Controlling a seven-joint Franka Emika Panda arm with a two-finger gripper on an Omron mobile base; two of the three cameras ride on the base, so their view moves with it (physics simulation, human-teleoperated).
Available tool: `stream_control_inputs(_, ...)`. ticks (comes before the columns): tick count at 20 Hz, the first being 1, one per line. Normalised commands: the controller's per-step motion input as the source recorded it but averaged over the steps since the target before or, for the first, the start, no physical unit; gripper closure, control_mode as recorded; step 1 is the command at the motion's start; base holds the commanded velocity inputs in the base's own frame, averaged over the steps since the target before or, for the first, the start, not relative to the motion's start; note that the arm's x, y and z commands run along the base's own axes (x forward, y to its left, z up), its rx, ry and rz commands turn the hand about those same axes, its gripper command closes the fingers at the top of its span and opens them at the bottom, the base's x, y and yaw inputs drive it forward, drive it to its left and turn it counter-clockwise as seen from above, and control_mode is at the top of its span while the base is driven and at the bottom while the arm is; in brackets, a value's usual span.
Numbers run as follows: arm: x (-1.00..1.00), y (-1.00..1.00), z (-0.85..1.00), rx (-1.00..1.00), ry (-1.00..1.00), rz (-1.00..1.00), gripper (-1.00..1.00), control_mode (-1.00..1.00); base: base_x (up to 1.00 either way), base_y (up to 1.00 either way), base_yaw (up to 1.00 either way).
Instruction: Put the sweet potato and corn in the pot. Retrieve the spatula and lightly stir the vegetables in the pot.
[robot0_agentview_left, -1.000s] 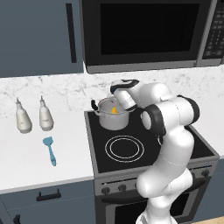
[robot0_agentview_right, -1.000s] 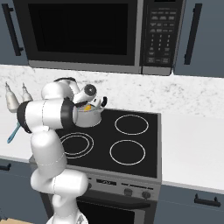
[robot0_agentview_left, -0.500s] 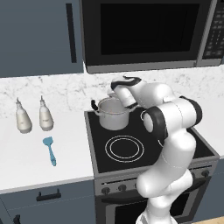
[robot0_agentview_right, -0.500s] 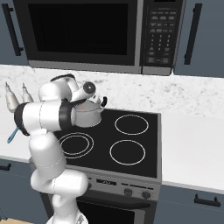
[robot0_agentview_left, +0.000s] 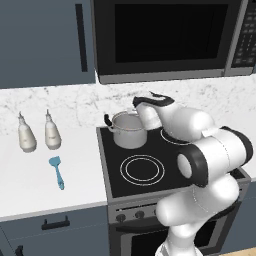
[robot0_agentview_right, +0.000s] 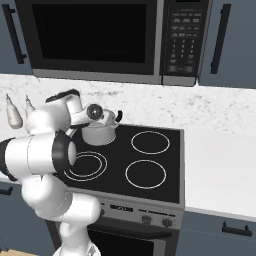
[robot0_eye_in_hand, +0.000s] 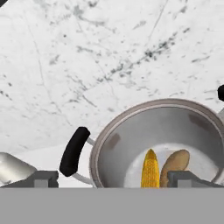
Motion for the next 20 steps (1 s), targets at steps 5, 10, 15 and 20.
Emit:
stream_control_inputs(5, -0.92, 0.00, 0.69, 0.00, 0.00, -0.01, -1.00, -1.00, 0.00, 0.00, 0.00)
stream_control_inputs(10, -0.73, 0.00, 0.98, -0.02, 0.19, -0.01, -1.00, -1.00, 0.00, 0.00, 0.00)
stream_control_inputs(15, -0.21, 0.26, 0.67, -0.13, 0.59, 0.00, -1.00, -1.00, 0.00, 0.00, 0.00)
stream_control_inputs(20, 0.05, 0.52, 0.62, -0.11, 0.69, 0.06, -1.00, -1.00, 0.00, 0.00, 0.00)
